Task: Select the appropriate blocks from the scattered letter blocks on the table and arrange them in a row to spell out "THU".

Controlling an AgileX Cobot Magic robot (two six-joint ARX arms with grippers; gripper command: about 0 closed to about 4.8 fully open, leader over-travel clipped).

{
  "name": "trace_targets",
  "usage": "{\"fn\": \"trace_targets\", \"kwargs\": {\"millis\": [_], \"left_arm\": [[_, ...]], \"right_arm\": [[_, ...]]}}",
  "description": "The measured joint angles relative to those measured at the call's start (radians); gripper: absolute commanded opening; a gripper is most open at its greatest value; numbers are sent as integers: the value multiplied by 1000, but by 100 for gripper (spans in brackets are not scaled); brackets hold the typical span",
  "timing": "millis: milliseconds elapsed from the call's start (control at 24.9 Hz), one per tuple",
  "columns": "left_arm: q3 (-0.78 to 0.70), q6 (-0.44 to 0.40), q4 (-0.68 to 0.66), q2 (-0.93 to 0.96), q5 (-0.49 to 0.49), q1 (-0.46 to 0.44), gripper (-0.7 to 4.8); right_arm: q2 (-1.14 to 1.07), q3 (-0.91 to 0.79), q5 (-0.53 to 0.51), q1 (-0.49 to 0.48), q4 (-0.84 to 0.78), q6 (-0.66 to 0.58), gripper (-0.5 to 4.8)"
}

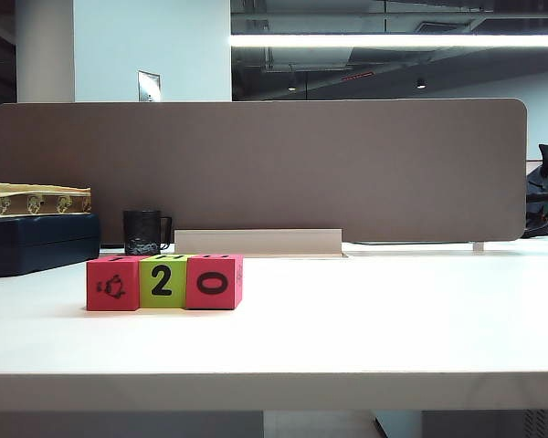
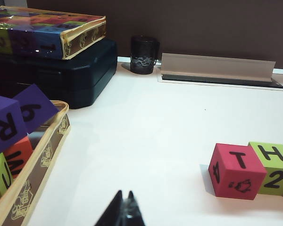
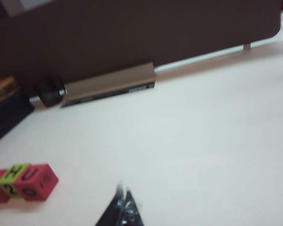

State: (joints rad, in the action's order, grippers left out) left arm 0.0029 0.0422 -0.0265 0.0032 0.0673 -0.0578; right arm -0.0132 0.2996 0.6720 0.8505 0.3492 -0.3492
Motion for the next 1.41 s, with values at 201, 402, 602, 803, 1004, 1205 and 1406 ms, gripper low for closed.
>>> {"fn": "trace_targets", "kwargs": {"millis": [201,402,602,803,1004,1205,1406], "left_arm": [[0,0,0,0,0,0,-5],[0,0,0,0,0,0,-5],[0,0,0,0,0,0,-5],[0,0,0,0,0,0,-5],[0,0,0,0,0,0,-5],[0,0,0,0,0,0,-5],[0,0,0,0,0,0,-5]], "right_arm": [[0,-2,-182,-172,-53,19,-1],[0,-3,-486,-417,-89,121,-1],[-36,-3,-718,-828,-90,166,-1],[-31,-46,-756,-978,-127,172,-1],[1,-126,-776,-1038,-150,187,-1],[1,-168,-801,-1020,-177,201,-1],[2,-193,-801,-943,-212,212,-1]]}}
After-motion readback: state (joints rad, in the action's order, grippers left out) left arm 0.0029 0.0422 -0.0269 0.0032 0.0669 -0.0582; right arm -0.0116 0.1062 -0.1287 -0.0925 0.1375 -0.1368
